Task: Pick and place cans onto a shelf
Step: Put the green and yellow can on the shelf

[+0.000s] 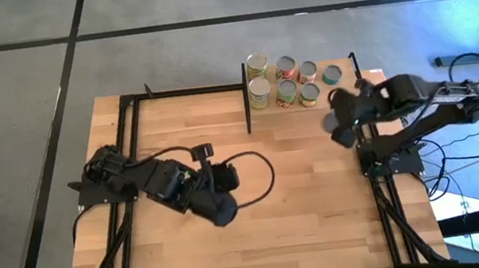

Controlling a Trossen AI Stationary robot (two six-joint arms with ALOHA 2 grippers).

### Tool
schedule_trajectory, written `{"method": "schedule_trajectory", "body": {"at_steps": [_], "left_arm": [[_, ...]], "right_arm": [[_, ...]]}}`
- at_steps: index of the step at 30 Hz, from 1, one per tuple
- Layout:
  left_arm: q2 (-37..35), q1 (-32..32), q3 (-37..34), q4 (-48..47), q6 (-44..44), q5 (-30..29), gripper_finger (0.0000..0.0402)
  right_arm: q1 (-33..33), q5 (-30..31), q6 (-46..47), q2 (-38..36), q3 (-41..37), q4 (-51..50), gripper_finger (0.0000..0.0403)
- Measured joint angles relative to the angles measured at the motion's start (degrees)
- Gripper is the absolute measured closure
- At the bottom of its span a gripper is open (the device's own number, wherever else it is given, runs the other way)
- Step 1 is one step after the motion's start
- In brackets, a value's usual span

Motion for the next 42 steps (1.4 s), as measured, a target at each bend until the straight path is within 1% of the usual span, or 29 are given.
{"method": "schedule_trajectory", "body": {"at_steps": [7, 10, 13, 15, 16, 20, 23, 25, 28, 32, 36, 42], "left_arm": [[0.00, 3.13, 0.00, 0.00, 0.23, 1.22, 0.0369], [0.00, 4.27, 0.00, 0.00, 0.24, 2.84, 0.0369], [0.00, 4.96, 0.00, 0.00, 0.28, 2.97, 0.0369], [0.00, 5.28, 0.00, 0.00, 0.30, 2.99, 0.0369], [0.00, 5.40, 0.00, 0.00, 0.30, 3.01, 0.0369], [0.00, 5.64, 0.00, 0.00, 0.32, 3.02, 0.0369], [0.00, 5.63, 0.00, 0.02, 0.30, 3.02, 0.0369], [0.00, 5.60, 0.00, 0.02, 0.07, 3.02, 0.0369], [0.00, 5.60, 0.00, 0.02, -0.40, 3.08, 0.0369], [0.00, 5.60, 0.00, 0.02, -1.34, 3.08, 0.0369], [0.00, 5.60, 0.00, 0.03, -1.56, 3.03, 0.0369], [0.00, 5.60, 0.00, 0.04, -1.74, 2.93, 0.0369]], "right_arm": [[-12.05, 3.32, -3.45, -4.81, -2.07, 0.11, 0.0402], [-17.11, 3.04, -6.60, -5.50, -3.65, 0.23, 0.0402], [-21.51, 2.78, -9.88, -5.60, -5.03, 0.67, 0.0402], [-24.05, 2.71, -13.12, -5.58, -6.17, 2.92, 0.0402], [-25.19, 2.31, -14.78, -5.56, -6.73, 4.60, 0.0402], [-30.25, -3.01, -21.07, -5.54, -9.36, 11.49, 0.0402], [-33.79, -4.82, -24.20, -5.54, -11.85, 15.37, 0.0402], [-36.66, -5.82, -25.57, -5.46, -13.20, 16.05, 0.0402], [-40.95, -8.87, -28.21, -5.45, -15.45, 17.53, 0.0402], [-46.24, -11.67, -31.99, -5.41, -18.65, 22.72, 0.0402], [-50.35, -16.69, -34.74, -5.34, -21.20, 28.01, 0.0402], [-54.48, -16.78, -37.71, -4.04, -21.61, 28.21, 0.0402]]}}
